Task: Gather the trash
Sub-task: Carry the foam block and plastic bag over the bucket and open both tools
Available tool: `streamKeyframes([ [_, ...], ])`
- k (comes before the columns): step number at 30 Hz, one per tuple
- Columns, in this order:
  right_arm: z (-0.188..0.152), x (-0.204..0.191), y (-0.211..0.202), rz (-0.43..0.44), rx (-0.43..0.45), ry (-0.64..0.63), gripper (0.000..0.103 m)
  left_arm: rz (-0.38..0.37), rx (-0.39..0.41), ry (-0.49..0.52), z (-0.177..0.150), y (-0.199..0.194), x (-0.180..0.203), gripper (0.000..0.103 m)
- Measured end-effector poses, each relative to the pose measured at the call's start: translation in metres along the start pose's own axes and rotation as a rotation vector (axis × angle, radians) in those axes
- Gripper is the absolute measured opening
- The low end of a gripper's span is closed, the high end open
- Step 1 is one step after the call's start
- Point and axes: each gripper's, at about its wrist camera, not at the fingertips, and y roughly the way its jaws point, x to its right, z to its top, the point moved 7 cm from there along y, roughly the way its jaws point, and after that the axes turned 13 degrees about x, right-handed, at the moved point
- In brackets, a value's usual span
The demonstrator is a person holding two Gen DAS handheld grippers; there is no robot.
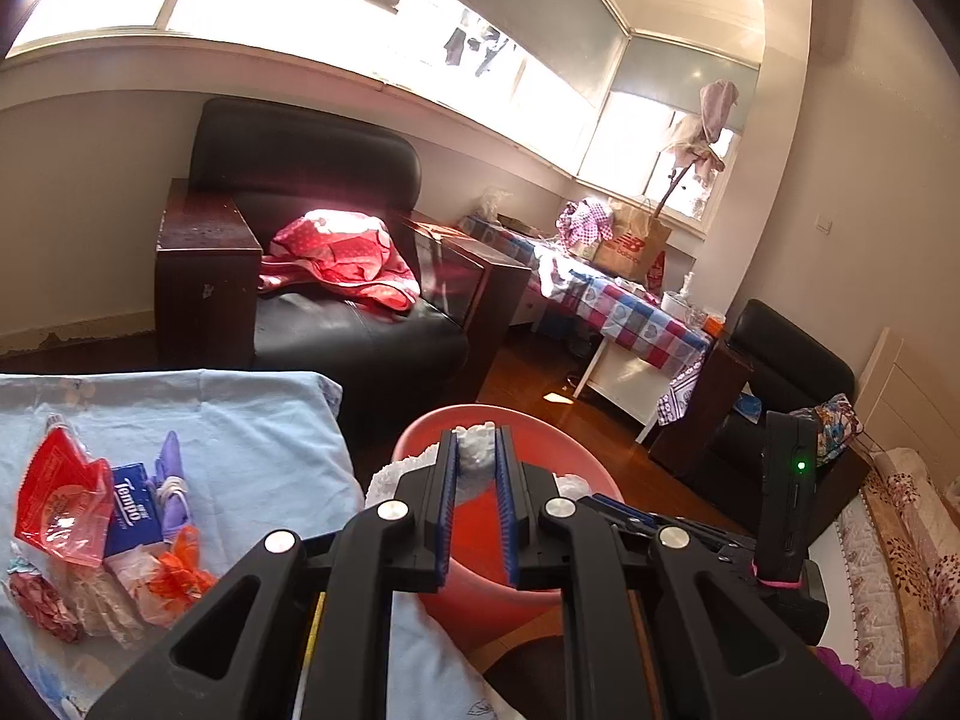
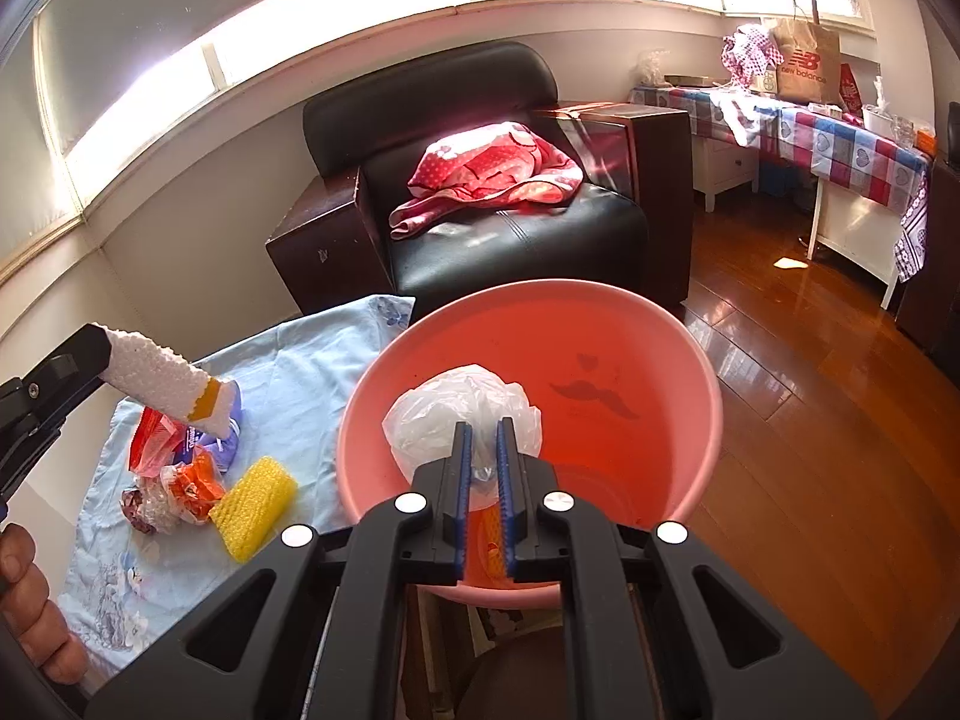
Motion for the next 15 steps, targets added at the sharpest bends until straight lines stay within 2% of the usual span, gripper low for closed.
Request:
streamKeyframes([
  [8, -0.01, 0.019, -0.002, -0.041, -0.021, -0.003, 0.009, -0.129, -0.101, -0.098, -0.03, 0.048, 0.027, 0.012],
  [11, -0.014, 0.023, -0.002, -0.048, -0.032, -0.001, 0.009, -0.136, -0.145, -0.142, -0.044, 0.064, 0.025, 0.012],
  [15, -0.018, 0.025, 0.0, -0.055, -0.044, 0.001, 0.009, -0.107, -0.186, -0.168, -0.059, 0.079, 0.014, 0.012],
])
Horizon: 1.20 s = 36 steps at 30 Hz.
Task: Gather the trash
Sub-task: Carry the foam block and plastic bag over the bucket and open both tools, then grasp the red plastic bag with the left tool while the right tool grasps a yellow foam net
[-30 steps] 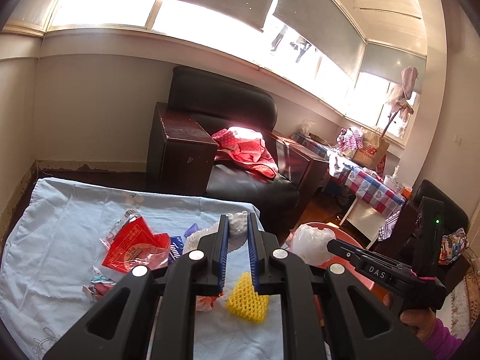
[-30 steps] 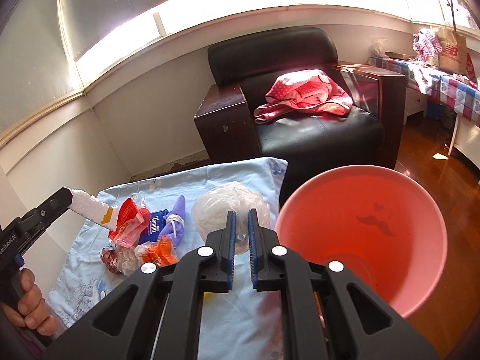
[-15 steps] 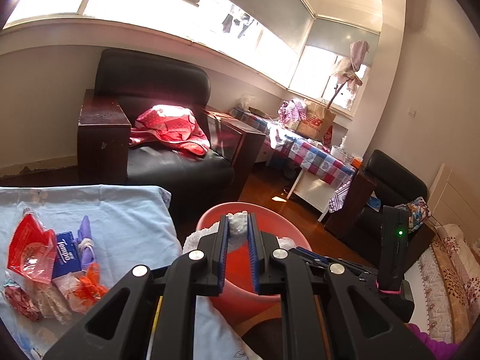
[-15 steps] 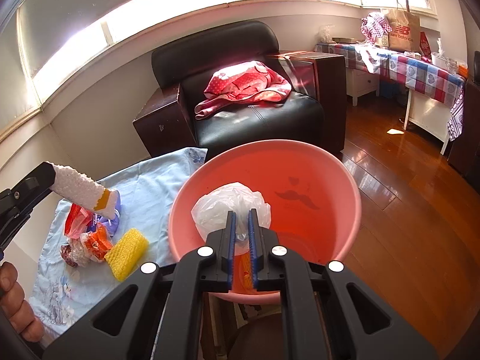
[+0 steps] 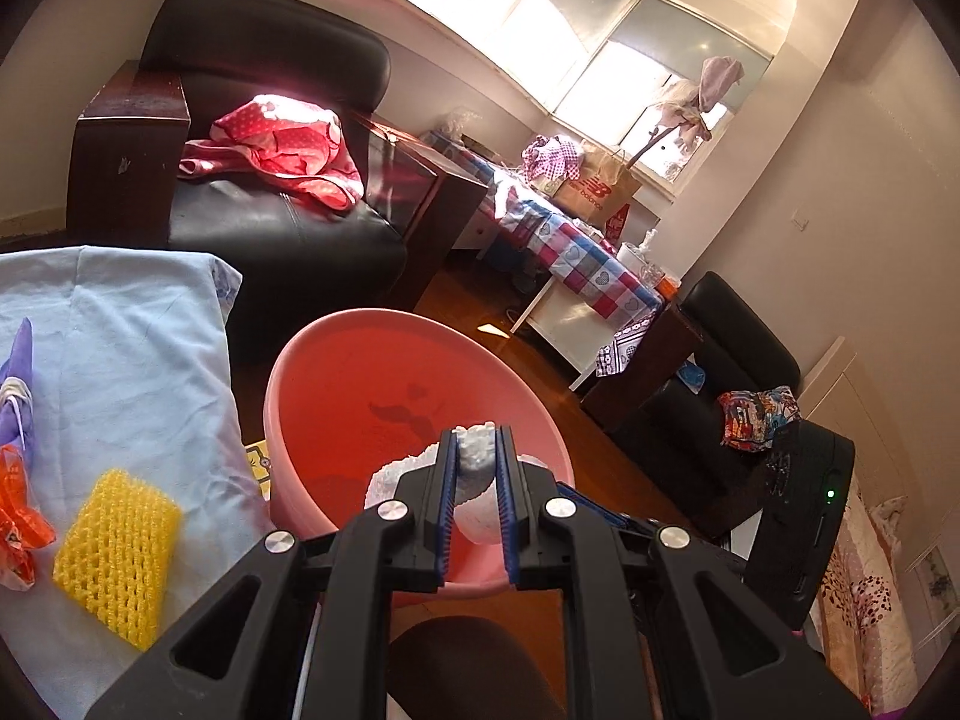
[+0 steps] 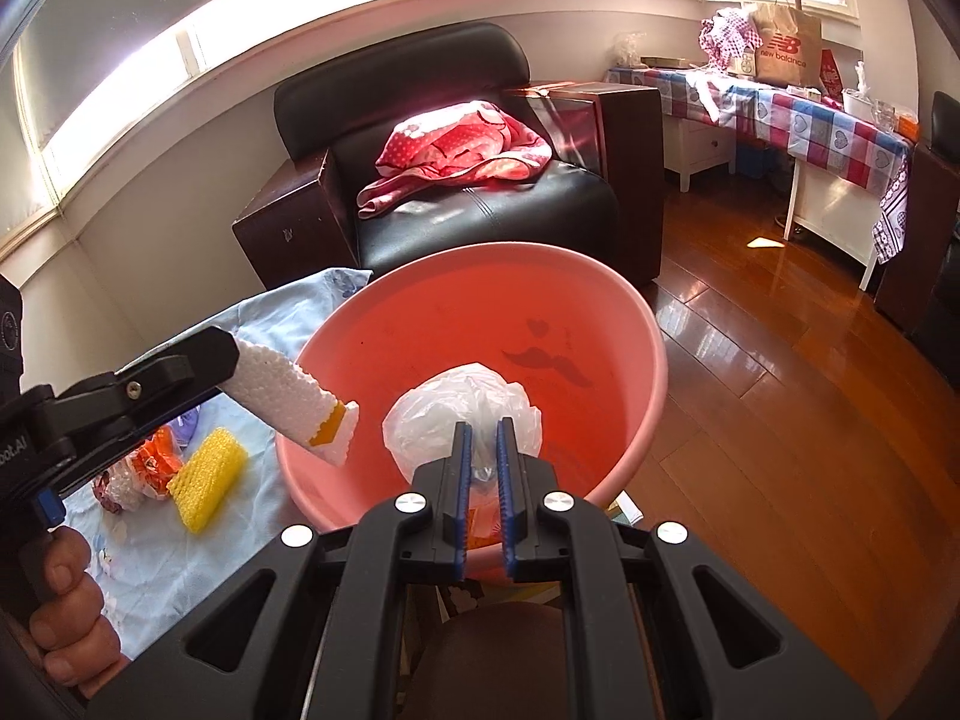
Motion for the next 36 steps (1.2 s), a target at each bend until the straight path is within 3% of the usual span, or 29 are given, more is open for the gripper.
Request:
streamKeyframes([
  [8, -0.006, 0.001, 0.008, -0.015, -0.05, 0.014, 0.009, 0.04, -0.026, 0.016, -0.008, 0.0, -0.014, 0.014],
  [11, -0.009, 0.001, 0.011, -0.023, -0.065, 0.022, 0.009, 0.056, -0.029, 0.025, -0.008, -0.003, -0.016, 0.031],
  [14, -0.012, 0.002, 0.012, -0.03, -0.077, 0.031, 0.01, 0.061, -0.034, 0.017, -0.009, -0.006, -0.018, 0.034],
  [17, -0.012, 0.002, 0.011, -0.031, -0.077, 0.038, 0.02, 0.062, -0.032, 0.005, -0.007, -0.011, -0.021, 0.034],
  [19, -0.011, 0.001, 0.009, -0.036, -0.069, 0.038, 0.025, 0.065, -0.023, 0.008, -0.005, -0.016, -0.021, 0.038],
  [24, -0.008, -0.003, 0.003, -0.032, -0.055, 0.032, 0.025, 0.086, 0.021, 0.046, 0.003, -0.034, -0.021, 0.041],
  [27, -0.005, -0.014, -0.002, -0.015, -0.03, 0.009, 0.025, 0.121, 0.048, 0.069, 0.007, -0.049, -0.026, 0.051],
  [36, -0.003, -0.062, -0.013, 0.088, 0.026, -0.073, 0.025, 0.24, 0.125, 0.114, 0.016, -0.106, -0.052, 0.054],
])
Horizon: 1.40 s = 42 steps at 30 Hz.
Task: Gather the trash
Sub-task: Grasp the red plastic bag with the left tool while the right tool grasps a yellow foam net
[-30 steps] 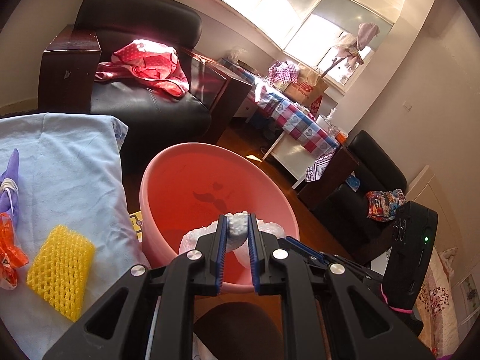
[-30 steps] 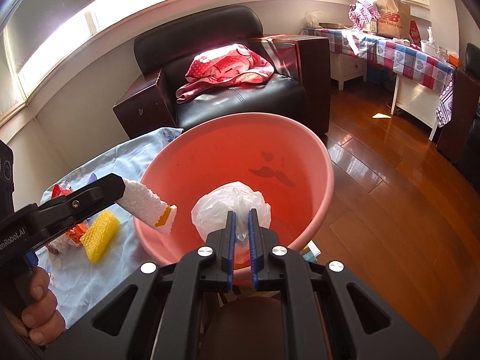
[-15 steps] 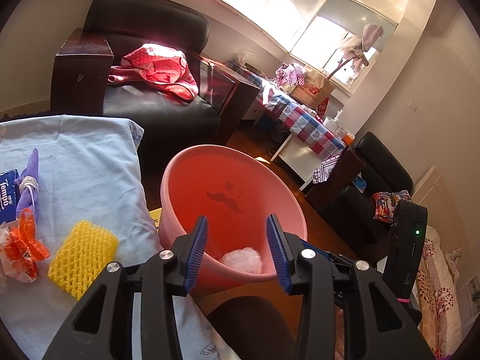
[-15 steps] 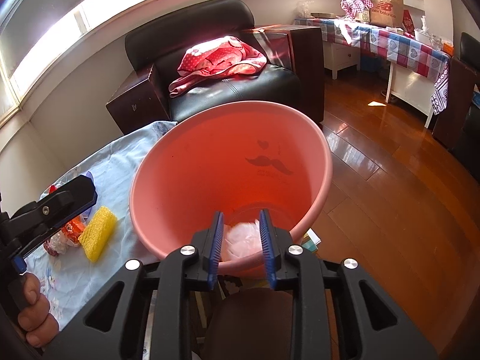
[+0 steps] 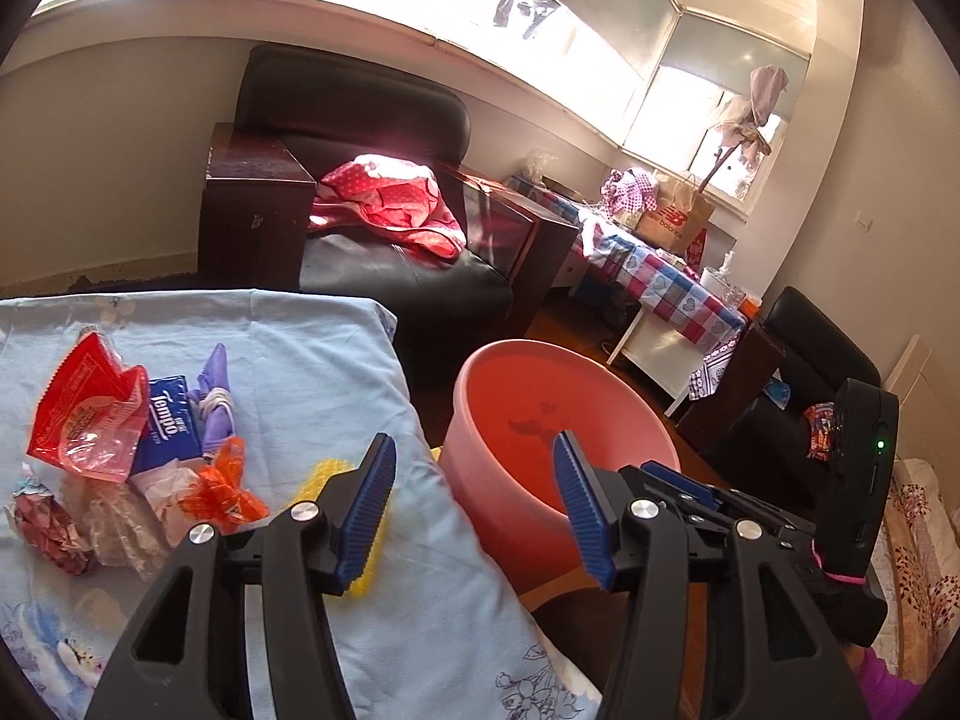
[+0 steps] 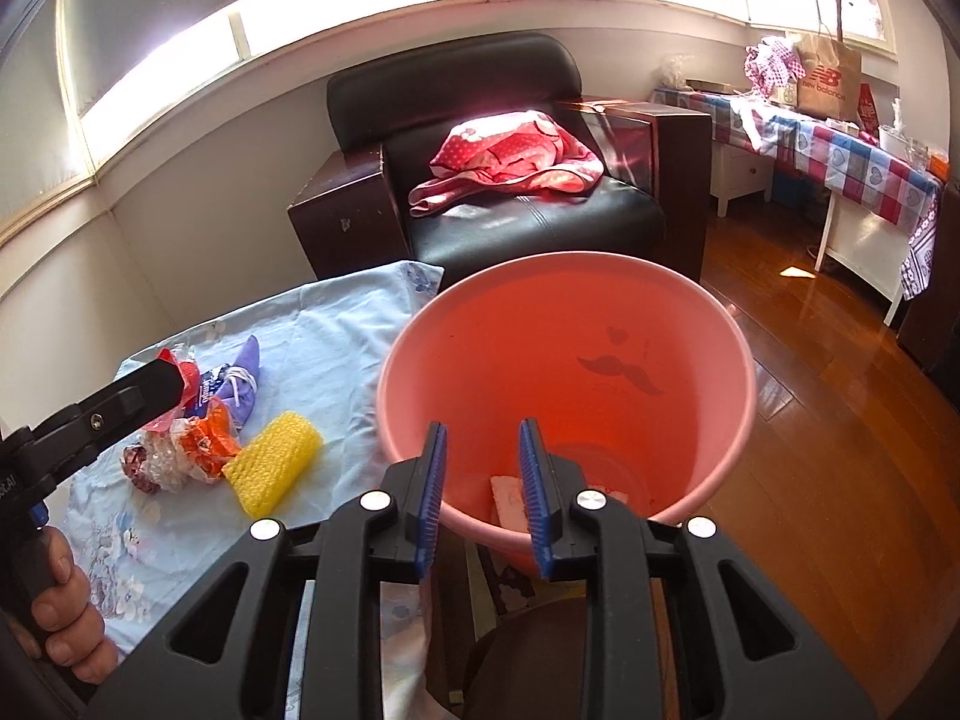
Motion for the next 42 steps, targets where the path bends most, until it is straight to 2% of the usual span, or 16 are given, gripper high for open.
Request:
streamKeyframes([
  [9, -0.008, -0.052, 0.008, 0.107, -0.029, -0.033, 0.025, 0.18, 0.07, 0.056, 0.006, -0.057, -0.064, 0.056],
  [17, -0.022, -0.09, 0.023, 0.171, -0.081, -0.072, 0.025, 0.356, 0.064, -0.003, 0.002, -0.085, -0.142, 0.056],
  [24, -0.031, -0.109, 0.029, 0.204, -0.112, -0.107, 0.025, 0.449, 0.04, -0.071, 0.008, -0.072, -0.2, 0.056],
  [31, -0.034, -0.115, 0.035, 0.209, -0.131, -0.12, 0.025, 0.455, -0.018, -0.119, 0.008, -0.041, -0.229, 0.053],
  [35, -0.037, -0.118, 0.038, 0.207, -0.141, -0.129, 0.025, 0.436, -0.062, -0.143, 0.004, -0.023, -0.237, 0.044],
  [37, -0.038, -0.12, 0.038, 0.207, -0.144, -0.134, 0.025, 0.426, -0.081, -0.161, 0.002, -0.017, -0.241, 0.024],
  [39, -0.038, -0.122, 0.039, 0.207, -0.145, -0.137, 0.025, 0.404, -0.096, -0.185, -0.002, -0.013, -0.243, 0.009],
  [42, -0.039, -0.123, 0.04, 0.209, -0.147, -0.139, 0.025, 0.387, -0.081, -0.171, -0.003, -0.015, -0.235, 0.006],
])
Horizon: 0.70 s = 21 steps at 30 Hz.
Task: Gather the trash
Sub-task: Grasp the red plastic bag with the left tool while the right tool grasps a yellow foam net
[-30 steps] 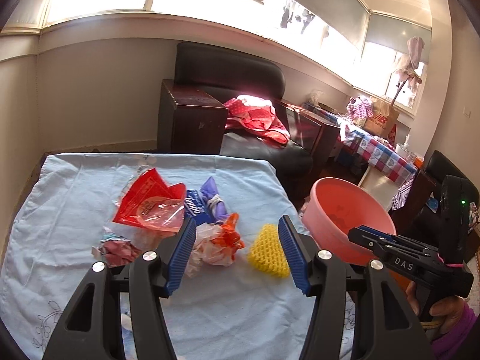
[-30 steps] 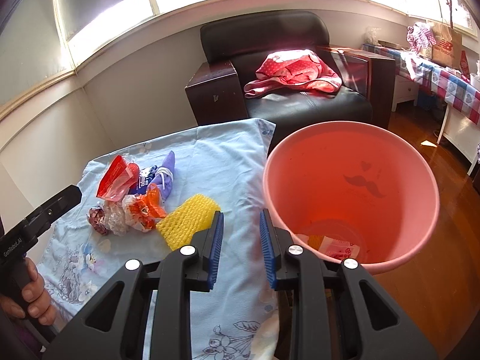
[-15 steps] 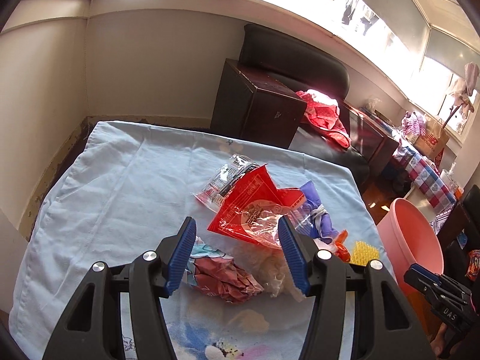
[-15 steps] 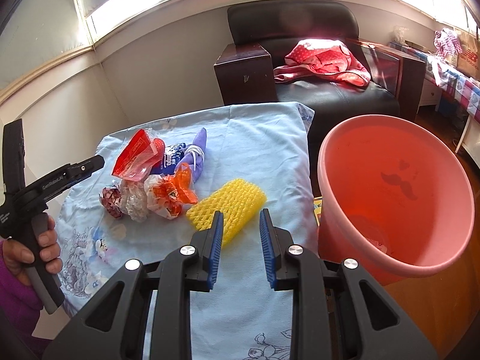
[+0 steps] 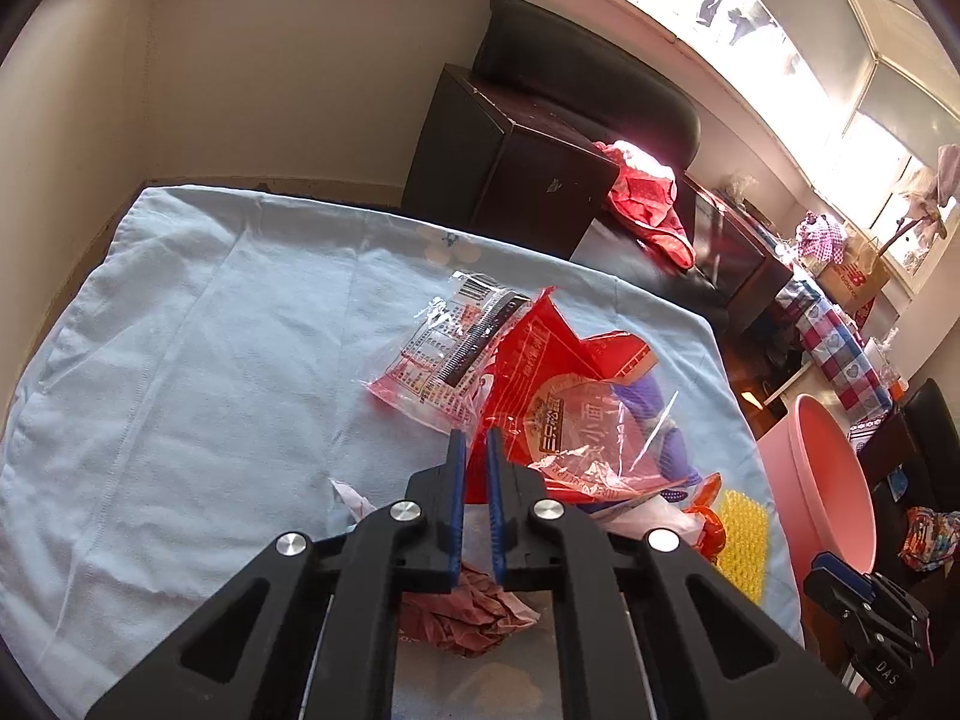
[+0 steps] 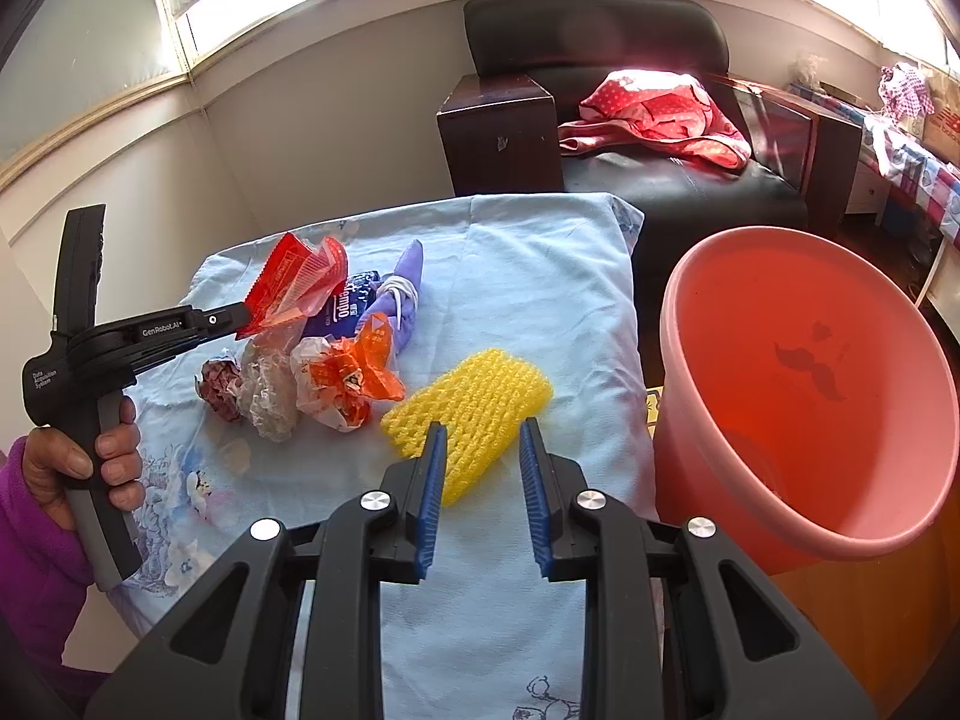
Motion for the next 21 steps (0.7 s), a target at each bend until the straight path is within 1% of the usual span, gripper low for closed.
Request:
streamKeyframes([
  [3, -0.001, -0.002, 0.002, 0.004, -0.005, 0.003, 0.025, -0.009, 0.024, 0.025, -0.001, -0.008, 0.007, 0.004],
  [11, -0.001, -0.014, 0.005, 0.038, -0.009, -0.001, 0.025, -0.026, 0.112, 0.033, 0.005, -0.046, 0.011, 0.003],
  [16, -0.007, -0.018, 0.014, 0.048, -0.044, 0.025, 0.025, -0.044, 0.124, 0.034, 0.003, -0.061, 0.013, 0.003],
  [19, -0.013, -0.02, 0.023, 0.039, -0.075, 0.031, 0.025, -0.05, 0.119, 0.022, 0.0, -0.066, 0.01, 0.003],
  [21, -0.017, -0.024, 0.028, 0.048, -0.096, 0.02, 0.025, -0.052, 0.118, 0.015, -0.001, -0.068, 0.006, 0.003],
])
